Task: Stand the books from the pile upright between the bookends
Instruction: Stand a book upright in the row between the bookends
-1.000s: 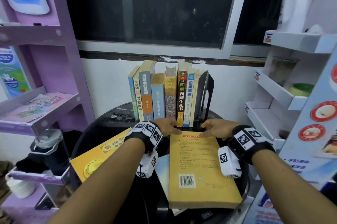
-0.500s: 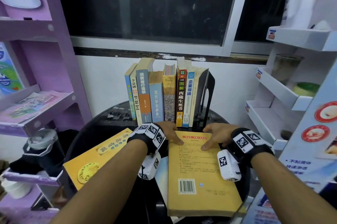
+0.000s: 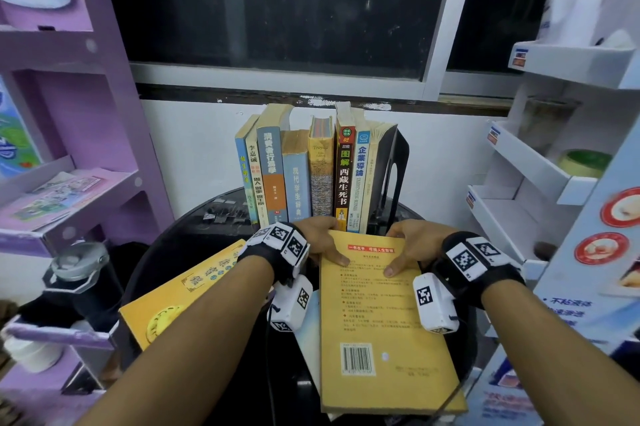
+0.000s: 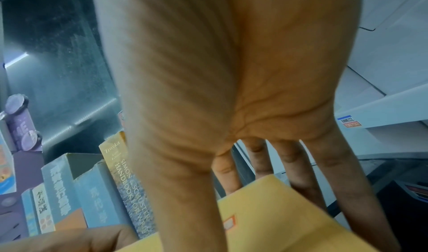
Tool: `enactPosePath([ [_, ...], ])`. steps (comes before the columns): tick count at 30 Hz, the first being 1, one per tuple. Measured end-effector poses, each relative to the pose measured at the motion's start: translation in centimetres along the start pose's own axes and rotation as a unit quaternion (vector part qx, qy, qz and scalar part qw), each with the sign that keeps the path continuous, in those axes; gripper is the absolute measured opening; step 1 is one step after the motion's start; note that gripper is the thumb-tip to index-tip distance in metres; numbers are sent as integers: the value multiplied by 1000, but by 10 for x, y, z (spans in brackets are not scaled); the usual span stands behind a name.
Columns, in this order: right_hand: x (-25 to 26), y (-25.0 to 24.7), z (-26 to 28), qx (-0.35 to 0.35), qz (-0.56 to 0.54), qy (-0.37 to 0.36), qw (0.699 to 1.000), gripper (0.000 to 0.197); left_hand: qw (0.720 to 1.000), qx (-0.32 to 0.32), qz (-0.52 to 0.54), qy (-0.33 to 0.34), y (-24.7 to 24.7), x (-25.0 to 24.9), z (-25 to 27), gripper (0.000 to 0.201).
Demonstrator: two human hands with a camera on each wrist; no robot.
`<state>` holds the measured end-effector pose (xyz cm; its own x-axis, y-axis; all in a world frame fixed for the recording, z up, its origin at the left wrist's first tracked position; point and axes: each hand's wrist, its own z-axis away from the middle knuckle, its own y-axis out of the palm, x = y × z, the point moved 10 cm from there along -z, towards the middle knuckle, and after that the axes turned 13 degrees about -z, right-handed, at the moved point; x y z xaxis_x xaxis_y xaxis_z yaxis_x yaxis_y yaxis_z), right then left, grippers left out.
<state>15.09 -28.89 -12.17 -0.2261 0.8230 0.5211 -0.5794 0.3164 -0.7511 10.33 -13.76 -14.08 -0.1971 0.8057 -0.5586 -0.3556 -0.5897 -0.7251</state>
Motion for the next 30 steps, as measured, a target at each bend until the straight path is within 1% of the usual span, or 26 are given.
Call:
enactPosePath([
  [2,1,-2,2,-2,-17,-4,1000,67,1000,-10,17,12,-4,-2,2,39],
  [3,2,-3,4,-4,-26,-6,1000,67,999,-16,25,18,-6,-4,3,38],
  [10,16,-19,25,-42,-39,-27,998,64,993,-55,95,53,-21,-17,19,38],
  [16,39,-48,54,-93,-54,-70,992,60,974,-127,159,97,-48,-33,39,42],
  [20,55,-74,75,-161,-66,-101,980,60,949,-187,212,142,-71,-44,58,45],
  [22,62,-85,85,-197,-78,-118,970,56,930,-209,256,162,-78,-49,66,45],
  [25,70,-98,100,-236,-129,-158,950,47,900,-236,316,187,-87,-53,76,48],
  [27,75,-102,111,-239,-173,-189,937,41,885,-244,342,202,-91,-52,80,49],
  [30,85,-95,122,-180,-220,-225,932,41,871,-243,365,221,-93,-50,82,49],
])
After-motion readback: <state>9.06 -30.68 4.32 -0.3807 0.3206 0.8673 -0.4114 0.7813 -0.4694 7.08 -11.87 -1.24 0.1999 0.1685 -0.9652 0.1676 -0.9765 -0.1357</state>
